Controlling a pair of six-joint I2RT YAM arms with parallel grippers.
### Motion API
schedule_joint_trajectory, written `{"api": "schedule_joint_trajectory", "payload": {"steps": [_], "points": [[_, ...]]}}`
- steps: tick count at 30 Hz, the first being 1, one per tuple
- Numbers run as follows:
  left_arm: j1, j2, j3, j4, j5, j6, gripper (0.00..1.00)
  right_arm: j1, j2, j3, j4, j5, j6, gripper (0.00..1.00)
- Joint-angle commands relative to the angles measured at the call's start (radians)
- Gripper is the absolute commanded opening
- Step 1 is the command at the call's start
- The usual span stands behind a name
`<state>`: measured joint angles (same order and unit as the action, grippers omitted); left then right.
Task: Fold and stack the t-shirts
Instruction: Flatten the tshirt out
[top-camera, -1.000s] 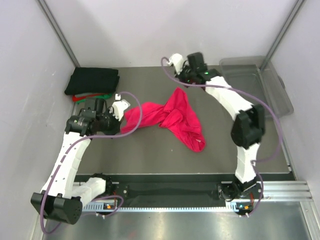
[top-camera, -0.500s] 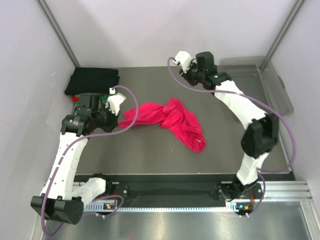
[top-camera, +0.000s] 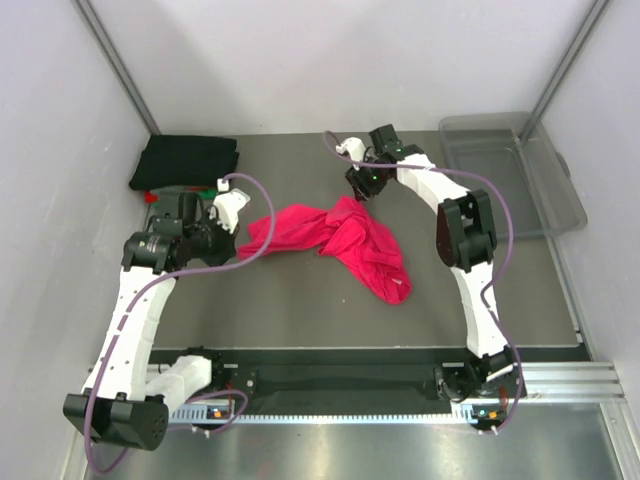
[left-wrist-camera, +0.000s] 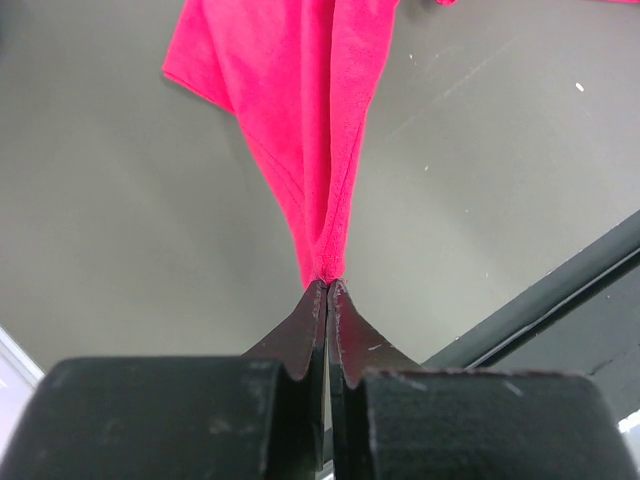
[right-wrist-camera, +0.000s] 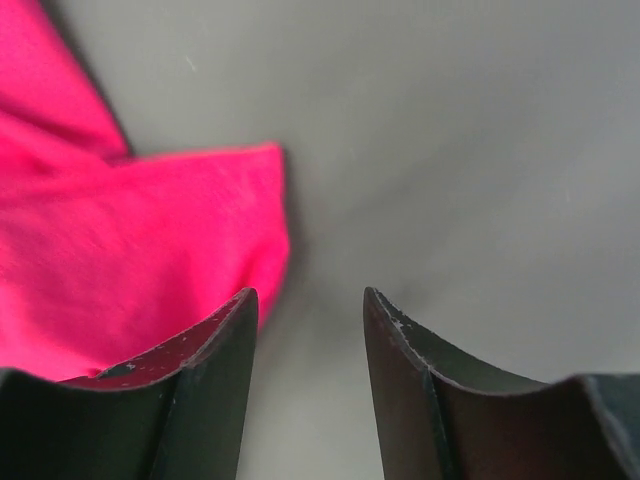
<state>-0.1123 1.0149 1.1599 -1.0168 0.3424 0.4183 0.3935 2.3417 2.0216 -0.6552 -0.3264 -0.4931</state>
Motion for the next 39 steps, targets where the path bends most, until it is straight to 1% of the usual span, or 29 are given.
{"api": "schedule_joint_trajectory", "payload": {"steps": [1, 4, 9, 14, 26, 29, 32, 33, 35, 36, 38, 39], "points": [[0.006, -0.001, -0.012, 0.032, 0.009, 0.007, 0.00, 0.004, 0.004, 0.109, 0.006, -0.126, 0.028, 0.47], [0.006, 0.004, -0.026, 0.043, 0.015, 0.002, 0.00, 0.004, 0.030, 0.123, 0.002, -0.169, 0.030, 0.47], [0.006, 0.004, -0.040, 0.044, 0.018, 0.000, 0.00, 0.004, 0.065, 0.141, 0.002, -0.188, 0.033, 0.48], [0.008, 0.002, -0.039, 0.041, 0.021, -0.006, 0.00, 0.004, 0.143, 0.229, -0.037, -0.204, 0.059, 0.49], [0.014, 0.008, -0.046, 0.050, 0.027, -0.012, 0.00, 0.024, 0.179, 0.236, -0.040, -0.200, 0.065, 0.50], [0.016, 0.008, -0.049, 0.052, 0.030, -0.010, 0.00, 0.037, 0.194, 0.236, -0.058, -0.198, 0.053, 0.49], [0.016, 0.007, -0.046, 0.050, 0.026, -0.009, 0.00, 0.053, 0.206, 0.238, -0.076, -0.177, 0.038, 0.42], [0.016, 0.005, -0.048, 0.049, 0.023, -0.009, 0.00, 0.053, 0.209, 0.236, -0.080, -0.177, 0.037, 0.36], [0.016, 0.002, -0.052, 0.050, 0.021, -0.007, 0.00, 0.057, 0.212, 0.236, -0.081, -0.177, 0.031, 0.31], [0.017, 0.002, -0.054, 0.052, 0.023, -0.009, 0.00, 0.057, 0.211, 0.235, -0.078, -0.175, 0.033, 0.22], [0.017, 0.004, -0.058, 0.058, 0.023, -0.009, 0.00, 0.057, 0.197, 0.229, -0.073, -0.166, 0.025, 0.12], [0.017, 0.004, -0.055, 0.058, 0.023, -0.006, 0.00, 0.056, 0.186, 0.226, -0.070, -0.162, 0.027, 0.02]]}}
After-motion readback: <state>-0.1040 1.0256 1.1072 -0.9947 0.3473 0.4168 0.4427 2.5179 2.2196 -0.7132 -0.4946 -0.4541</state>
